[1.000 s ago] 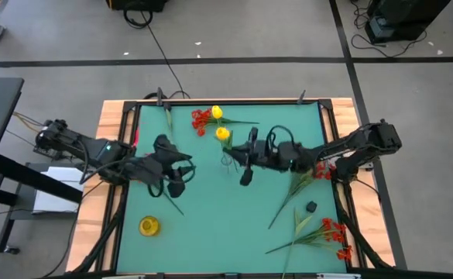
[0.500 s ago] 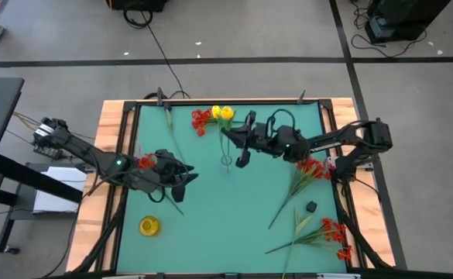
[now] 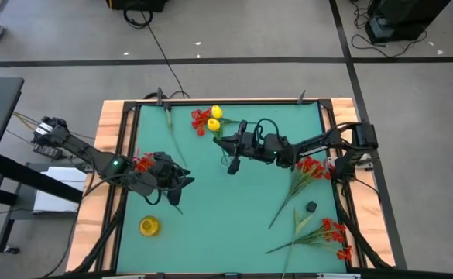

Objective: Sort flowers into vase by color
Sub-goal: Put the yellow tulip into the transparent vase

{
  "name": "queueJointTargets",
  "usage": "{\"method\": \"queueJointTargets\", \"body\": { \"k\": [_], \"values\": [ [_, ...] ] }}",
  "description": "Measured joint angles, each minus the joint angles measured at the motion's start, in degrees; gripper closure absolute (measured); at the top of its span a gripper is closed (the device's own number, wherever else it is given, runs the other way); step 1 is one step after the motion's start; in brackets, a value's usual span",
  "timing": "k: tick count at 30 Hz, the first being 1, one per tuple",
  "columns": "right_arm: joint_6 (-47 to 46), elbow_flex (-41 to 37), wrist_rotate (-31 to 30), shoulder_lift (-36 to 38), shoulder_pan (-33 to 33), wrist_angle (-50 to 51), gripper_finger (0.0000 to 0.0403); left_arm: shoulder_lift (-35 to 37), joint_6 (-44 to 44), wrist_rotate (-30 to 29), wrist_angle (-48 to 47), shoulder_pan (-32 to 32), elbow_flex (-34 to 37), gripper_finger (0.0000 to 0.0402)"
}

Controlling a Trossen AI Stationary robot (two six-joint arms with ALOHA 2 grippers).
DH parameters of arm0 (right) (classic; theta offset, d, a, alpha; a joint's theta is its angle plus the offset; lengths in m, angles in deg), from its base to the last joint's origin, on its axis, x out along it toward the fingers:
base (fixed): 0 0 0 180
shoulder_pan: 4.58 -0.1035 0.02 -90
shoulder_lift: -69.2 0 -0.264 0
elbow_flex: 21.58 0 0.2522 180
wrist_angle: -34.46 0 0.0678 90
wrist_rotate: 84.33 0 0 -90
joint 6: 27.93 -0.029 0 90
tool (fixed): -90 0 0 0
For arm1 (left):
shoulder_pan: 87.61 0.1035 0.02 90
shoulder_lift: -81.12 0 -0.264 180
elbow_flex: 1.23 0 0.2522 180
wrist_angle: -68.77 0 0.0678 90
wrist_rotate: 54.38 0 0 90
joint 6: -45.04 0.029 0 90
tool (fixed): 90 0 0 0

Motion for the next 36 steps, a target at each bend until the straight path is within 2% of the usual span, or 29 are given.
{"method": "queueJointTargets", "body": {
  "k": [4,8,13,17,19,22,25,29,32,36],
  "values": [
    [-1.8,-0.6,-4.6,0.4,-0.1,1.0,0.0331,0.6,0.0,-0.7,-1.2,0.5,0.0,0.0230],
    [-4.6,-1.3,-5.2,2.3,-0.5,4.4,0.0266,0.8,-0.3,-1.3,-2.8,0.9,0.0,0.0230],
    [-10.5,-1.6,-5.4,4.9,-1.9,16.3,0.0188,0.9,-0.6,-1.4,-3.8,0.8,0.0,0.0230],
    [-16.6,-1.6,-13.0,10.3,-4.3,28.8,0.0148,0.9,-4.8,-1.3,-5.8,0.8,0.0,0.0230],
    [-19.0,-1.6,-18.7,13.4,-5.5,36.6,0.0140,0.9,-5.1,-1.6,-7.8,0.8,0.0,0.0230],
    [-22.7,-1.6,-22.5,18.6,-6.2,46.3,0.0138,0.9,-5.4,-2.7,-11.2,1.1,0.0,0.0230],
    [-24.4,-1.6,-21.8,22.4,-5.8,51.5,0.0137,0.9,-5.6,-3.3,-12.5,2.5,0.0,0.0230],
    [-26.2,-1.6,-15.5,25.3,-4.3,53.1,0.0137,0.9,-5.3,-3.3,-12.8,4.6,0.0,0.0230],
    [-31.6,-1.5,-12.7,27.2,-3.8,55.9,0.0137,0.9,-5.3,-3.3,-13.1,5.8,0.0,0.0230],
    [-40.1,2.0,-14.9,28.2,-2.7,70.8,0.0144,0.9,-4.0,-3.4,-13.4,7.1,0.0,0.0230]
  ]
}}
